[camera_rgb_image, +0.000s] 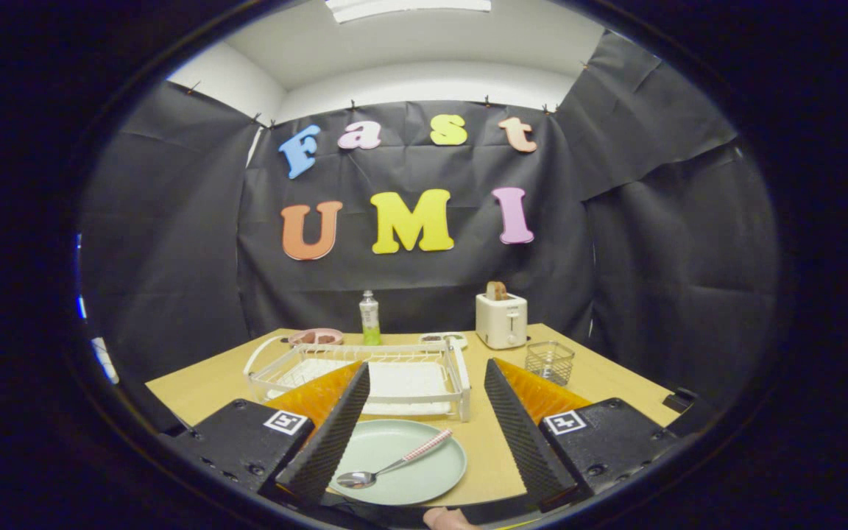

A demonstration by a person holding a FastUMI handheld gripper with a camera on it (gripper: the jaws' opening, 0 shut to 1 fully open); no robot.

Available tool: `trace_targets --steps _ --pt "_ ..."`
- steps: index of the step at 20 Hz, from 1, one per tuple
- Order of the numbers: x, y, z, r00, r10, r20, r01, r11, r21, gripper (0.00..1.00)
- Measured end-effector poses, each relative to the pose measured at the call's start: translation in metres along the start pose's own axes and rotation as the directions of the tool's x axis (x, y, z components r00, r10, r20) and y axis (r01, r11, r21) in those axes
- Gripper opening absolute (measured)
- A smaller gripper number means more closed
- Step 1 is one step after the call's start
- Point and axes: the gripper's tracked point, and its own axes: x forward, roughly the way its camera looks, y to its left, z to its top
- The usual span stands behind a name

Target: Take the plate from the dish rack, then take the spoon from the basket and place it into the plate.

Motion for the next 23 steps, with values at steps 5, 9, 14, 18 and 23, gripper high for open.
trace_targets --steps 5,9,14,18,23 --pt "-0.018 -0.019 0.022 1.0 0.002 -0.019 -0.002 1.0 -0.025 1.0" --pt "-0.04 -0.041 0.044 1.0 -0.014 0.004 0.014 0.999 -0.036 1.0" --pt "-0.057 -0.05 0.065 0.999 0.024 0.049 -0.024 1.0 -0.008 1.0" --pt "-0.059 -0.05 0.066 0.998 0.021 0.053 -0.02 1.0 -0.01 1.0" --pt "-0.051 -0.052 0.058 0.999 0.024 0.027 -0.024 0.999 0.021 1.0"
